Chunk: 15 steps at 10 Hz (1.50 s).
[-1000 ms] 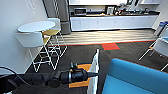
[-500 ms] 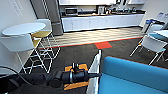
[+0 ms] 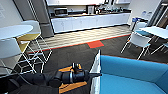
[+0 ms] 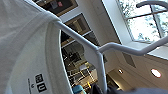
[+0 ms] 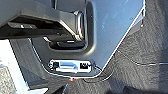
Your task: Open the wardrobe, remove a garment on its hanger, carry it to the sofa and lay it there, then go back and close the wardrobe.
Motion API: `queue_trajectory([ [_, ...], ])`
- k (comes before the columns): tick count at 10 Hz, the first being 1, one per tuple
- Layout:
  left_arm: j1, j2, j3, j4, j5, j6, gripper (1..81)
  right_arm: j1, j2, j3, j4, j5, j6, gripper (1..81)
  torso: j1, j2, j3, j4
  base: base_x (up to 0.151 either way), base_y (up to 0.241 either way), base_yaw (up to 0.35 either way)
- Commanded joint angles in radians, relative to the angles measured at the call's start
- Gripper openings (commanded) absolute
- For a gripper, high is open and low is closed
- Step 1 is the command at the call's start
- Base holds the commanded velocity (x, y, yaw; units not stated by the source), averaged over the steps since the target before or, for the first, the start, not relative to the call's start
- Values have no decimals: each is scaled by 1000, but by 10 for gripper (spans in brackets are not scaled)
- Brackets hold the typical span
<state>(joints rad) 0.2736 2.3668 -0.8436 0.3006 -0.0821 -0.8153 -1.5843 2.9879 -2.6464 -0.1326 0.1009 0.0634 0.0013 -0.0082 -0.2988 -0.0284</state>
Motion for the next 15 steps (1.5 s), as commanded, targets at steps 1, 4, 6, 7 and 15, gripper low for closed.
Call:
queue_trajectory([
  [1,-136,0,43,32,-44,10,10,3,-1,2,-12,-70,-4,811,0,0,0,0,0,0,-230],
  [4,-136,3,44,34,-44,10,10,2,2,0,-12,-70,-4,811,0,0,0,0,0,0,-230],
  [6,-135,-1,47,34,-44,10,10,3,2,0,-10,-70,-4,811,0,0,0,0,0,0,-230],
  [7,-135,-3,49,34,-44,10,10,2,2,0,-10,-70,-4,811,0,0,0,0,0,0,-230],
  [15,-133,-33,60,34,-44,10,10,3,9,0,-12,-70,-4,811,0,0,0,0,0,0,-230],
])
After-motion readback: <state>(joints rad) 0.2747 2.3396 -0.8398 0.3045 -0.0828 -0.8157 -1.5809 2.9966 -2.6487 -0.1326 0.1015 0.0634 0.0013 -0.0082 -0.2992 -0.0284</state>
